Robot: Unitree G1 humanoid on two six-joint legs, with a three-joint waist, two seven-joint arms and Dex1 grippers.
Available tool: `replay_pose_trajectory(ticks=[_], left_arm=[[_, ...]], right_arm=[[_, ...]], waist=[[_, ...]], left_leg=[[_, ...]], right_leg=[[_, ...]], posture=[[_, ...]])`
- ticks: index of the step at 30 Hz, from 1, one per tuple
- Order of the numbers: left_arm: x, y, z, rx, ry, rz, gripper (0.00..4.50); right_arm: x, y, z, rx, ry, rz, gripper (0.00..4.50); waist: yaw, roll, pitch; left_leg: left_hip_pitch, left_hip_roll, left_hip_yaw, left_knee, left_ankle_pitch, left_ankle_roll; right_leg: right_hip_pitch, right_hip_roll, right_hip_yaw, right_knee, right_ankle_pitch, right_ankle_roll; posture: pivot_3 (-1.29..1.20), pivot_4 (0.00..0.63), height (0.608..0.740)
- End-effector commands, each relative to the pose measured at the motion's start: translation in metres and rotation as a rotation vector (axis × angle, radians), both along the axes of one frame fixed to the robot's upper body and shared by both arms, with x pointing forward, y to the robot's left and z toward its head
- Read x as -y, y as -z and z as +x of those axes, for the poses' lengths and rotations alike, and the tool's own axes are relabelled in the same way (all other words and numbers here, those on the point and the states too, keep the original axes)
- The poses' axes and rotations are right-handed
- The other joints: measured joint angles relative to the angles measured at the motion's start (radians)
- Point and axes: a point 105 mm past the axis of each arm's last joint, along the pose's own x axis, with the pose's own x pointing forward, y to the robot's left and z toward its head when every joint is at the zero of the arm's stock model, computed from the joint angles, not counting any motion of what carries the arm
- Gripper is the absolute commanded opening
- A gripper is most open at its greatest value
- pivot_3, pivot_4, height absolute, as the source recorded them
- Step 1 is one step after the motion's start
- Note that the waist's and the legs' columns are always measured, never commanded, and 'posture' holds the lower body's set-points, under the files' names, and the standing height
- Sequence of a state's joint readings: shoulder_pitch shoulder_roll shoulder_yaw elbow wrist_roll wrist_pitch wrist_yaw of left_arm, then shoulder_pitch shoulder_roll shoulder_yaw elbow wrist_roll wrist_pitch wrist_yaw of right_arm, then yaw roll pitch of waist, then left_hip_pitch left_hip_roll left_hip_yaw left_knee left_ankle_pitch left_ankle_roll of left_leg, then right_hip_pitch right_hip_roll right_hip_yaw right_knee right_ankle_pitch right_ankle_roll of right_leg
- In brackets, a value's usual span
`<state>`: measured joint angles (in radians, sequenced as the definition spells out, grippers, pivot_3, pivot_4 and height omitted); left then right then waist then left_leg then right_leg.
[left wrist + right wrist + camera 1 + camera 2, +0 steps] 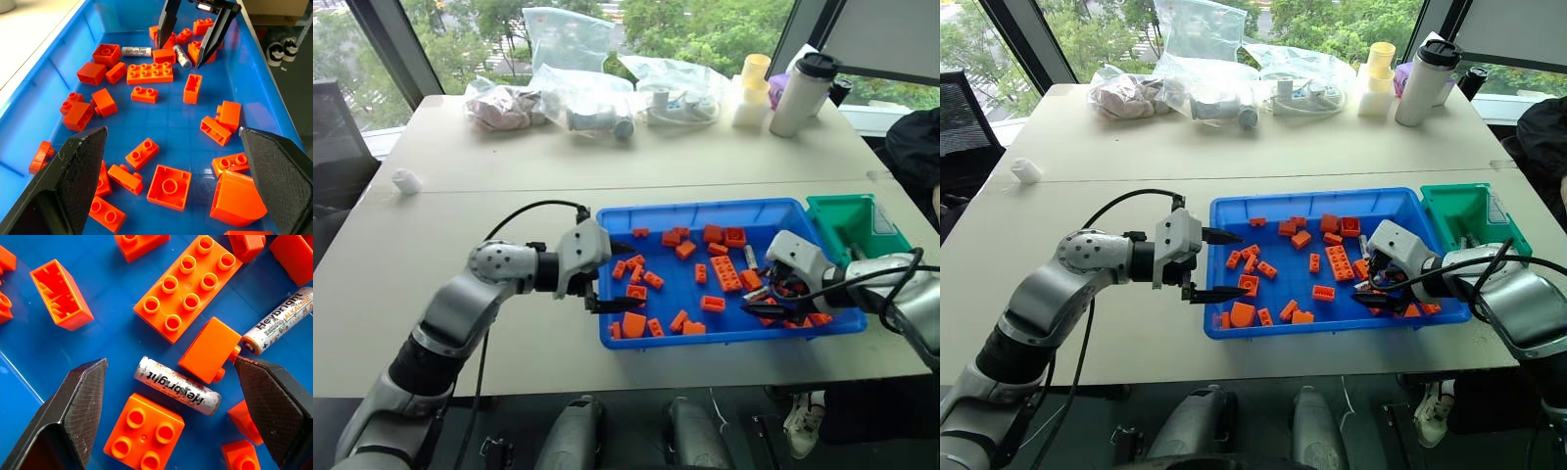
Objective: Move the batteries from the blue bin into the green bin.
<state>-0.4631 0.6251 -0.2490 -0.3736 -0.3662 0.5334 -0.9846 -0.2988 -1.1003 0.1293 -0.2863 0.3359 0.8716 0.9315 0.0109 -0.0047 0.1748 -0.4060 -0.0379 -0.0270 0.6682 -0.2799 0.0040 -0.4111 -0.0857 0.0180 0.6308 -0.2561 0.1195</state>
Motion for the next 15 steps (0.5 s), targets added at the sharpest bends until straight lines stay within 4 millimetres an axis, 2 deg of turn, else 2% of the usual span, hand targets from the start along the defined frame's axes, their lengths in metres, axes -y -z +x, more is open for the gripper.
replay_pose_trajectory(ticks=[1,10,13,15], left_arm=[[0.0022,-0.0061,-0.002,0.042,0.01,-0.008,4.5],[0.0044,-0.0054,-0.0002,0.051,0.004,-0.011,4.5],[0.0051,-0.0056,0.0006,0.055,0.004,-0.012,4.5],[0.0053,-0.0057,0.0013,0.059,0.004,-0.012,4.5]], right_arm=[[0.0068,-0.0037,0.0032,0.008,-0.005,-0.07,4.27],[0.0048,0.0,0.0006,-0.028,-0.01,-0.082,4.27],[0.0029,0.0022,-0.0005,-0.038,-0.017,-0.078,3.47],[0.0016,0.0028,0.0,-0.038,-0.02,-0.075,2.56]], waist=[[0.0,0.0,0.0],[0.001,0.0,0.0],[0.001,0.0,0.0],[0.001,0.0,0.0]], left_leg=[[0.0,0.0,0.0,0.0,0.0,0.0],[0.0,0.0,0.0,0.0,0.0,0.0],[0.0,0.0,0.0,0.0,0.0,0.0],[0.0,0.0,0.0,0.0,0.0,0.0]], right_leg=[[0.0,0.0,0.0,0.0,0.0,0.0],[0.0,0.0,0.0,0.0,0.0,0.0],[0.0,0.0,0.0,0.0,0.0,0.0],[0.0,0.0,0.0,0.0,0.0,0.0]], posture=[[0.0,0.15,0.74],[0.0,0.15,0.74],[0.0,0.15,0.74],[0.0,0.15,0.74]])
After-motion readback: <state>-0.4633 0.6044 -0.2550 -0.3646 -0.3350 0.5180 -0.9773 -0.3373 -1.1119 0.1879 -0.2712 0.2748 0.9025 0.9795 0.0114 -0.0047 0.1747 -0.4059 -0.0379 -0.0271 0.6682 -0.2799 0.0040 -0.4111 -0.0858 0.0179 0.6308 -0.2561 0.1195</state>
